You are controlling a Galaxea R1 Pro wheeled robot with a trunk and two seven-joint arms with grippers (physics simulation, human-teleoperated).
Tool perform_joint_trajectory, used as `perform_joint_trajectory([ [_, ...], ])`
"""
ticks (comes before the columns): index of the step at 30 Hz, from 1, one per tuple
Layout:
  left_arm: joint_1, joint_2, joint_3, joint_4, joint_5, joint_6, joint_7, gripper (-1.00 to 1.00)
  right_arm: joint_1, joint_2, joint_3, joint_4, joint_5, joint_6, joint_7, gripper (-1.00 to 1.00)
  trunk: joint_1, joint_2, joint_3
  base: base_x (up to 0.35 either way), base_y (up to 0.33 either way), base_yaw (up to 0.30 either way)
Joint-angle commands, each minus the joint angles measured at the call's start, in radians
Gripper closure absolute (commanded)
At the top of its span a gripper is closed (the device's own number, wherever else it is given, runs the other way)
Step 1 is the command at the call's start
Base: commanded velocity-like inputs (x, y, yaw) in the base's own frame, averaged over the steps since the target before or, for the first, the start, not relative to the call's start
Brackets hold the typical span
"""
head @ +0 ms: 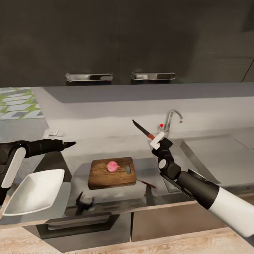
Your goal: In the kitchen, take the Vidalia onion out of the sink, dice it on the chopping board with the paring knife, put the diced onion into the bowl on the countertop, then place both the paring knife and the chopping board into the sink.
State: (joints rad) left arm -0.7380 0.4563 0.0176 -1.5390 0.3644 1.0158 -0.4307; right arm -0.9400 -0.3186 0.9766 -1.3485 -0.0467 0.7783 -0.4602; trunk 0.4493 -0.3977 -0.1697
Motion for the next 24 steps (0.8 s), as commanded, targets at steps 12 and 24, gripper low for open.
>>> perform_joint_trajectory([
  [12, -0.002, 0.002, 0.004, 0.004, -0.005, 0.004, -0.008, -1.0, -0.002, -0.08, 0.033, -0.001, -0.004, -0.012, 0.01, 1.0, 0.001, -0.002, -0.002, 0.0, 0.0, 0.137],
  [24, -0.002, 0.002, 0.002, 0.003, -0.005, 0.006, -0.008, -1.0, -0.002, -0.166, 0.011, 0.346, 0.207, -0.625, 0.141, 1.0, 0.001, -0.002, -0.002, 0.0, 0.0, 0.001],
])
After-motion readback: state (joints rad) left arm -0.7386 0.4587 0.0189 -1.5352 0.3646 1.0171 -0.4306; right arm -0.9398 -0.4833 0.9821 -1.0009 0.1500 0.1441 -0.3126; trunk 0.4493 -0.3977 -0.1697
